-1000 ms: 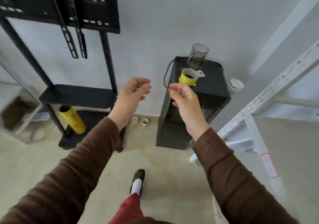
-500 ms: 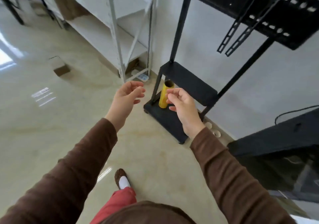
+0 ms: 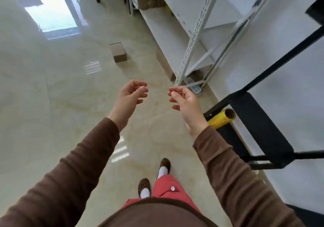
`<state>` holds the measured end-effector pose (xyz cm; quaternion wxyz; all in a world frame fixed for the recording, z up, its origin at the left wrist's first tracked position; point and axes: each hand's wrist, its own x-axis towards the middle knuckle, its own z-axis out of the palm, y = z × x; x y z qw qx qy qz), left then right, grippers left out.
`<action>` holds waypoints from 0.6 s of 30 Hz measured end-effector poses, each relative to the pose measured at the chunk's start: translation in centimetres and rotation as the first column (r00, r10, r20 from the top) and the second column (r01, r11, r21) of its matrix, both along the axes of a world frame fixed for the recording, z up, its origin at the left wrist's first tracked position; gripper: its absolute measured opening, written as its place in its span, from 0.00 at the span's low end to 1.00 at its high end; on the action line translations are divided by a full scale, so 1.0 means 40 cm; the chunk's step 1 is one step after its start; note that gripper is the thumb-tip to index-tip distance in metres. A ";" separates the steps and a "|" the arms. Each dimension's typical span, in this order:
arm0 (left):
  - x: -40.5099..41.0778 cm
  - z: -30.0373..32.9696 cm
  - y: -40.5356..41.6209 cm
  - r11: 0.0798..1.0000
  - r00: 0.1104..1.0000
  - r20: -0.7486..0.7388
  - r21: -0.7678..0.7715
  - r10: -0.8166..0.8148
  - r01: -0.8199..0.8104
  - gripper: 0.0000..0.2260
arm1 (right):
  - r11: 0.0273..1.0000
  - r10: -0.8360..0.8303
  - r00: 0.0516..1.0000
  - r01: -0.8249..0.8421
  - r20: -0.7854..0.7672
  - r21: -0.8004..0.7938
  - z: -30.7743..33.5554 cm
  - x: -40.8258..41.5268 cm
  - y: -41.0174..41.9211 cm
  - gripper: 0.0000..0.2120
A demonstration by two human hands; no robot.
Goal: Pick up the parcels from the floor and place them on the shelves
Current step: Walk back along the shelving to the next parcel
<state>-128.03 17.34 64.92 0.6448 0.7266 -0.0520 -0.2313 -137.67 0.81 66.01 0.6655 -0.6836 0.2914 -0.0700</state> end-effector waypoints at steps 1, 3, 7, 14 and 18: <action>0.034 -0.009 -0.004 1.000 1.000 -0.010 0.003 0.008 -0.008 0.06 | 1.000 0.010 1.000 -0.010 -0.004 0.004 -0.007 0.042 -0.010 0.06; 0.110 -0.026 -0.018 1.000 0.999 -0.027 0.014 0.022 -0.021 0.06 | 1.000 0.023 1.000 -0.023 -0.014 0.012 -0.024 0.132 -0.037 0.06; 0.299 -0.062 -0.052 0.995 0.995 -0.046 0.037 0.093 -0.091 0.06 | 0.999 0.039 0.999 -0.039 -0.028 0.023 -0.063 0.339 -0.113 0.09; 0.608 -0.057 -0.068 0.976 0.974 -0.066 0.061 0.215 -0.211 0.07 | 0.992 0.119 0.992 -0.118 -0.036 0.045 -0.085 0.729 -0.173 0.08; 0.771 -0.063 -0.014 0.947 0.945 -0.068 0.051 0.320 -0.317 0.06 | 0.969 0.241 0.970 -0.239 -0.028 0.061 -0.090 0.938 -0.132 0.08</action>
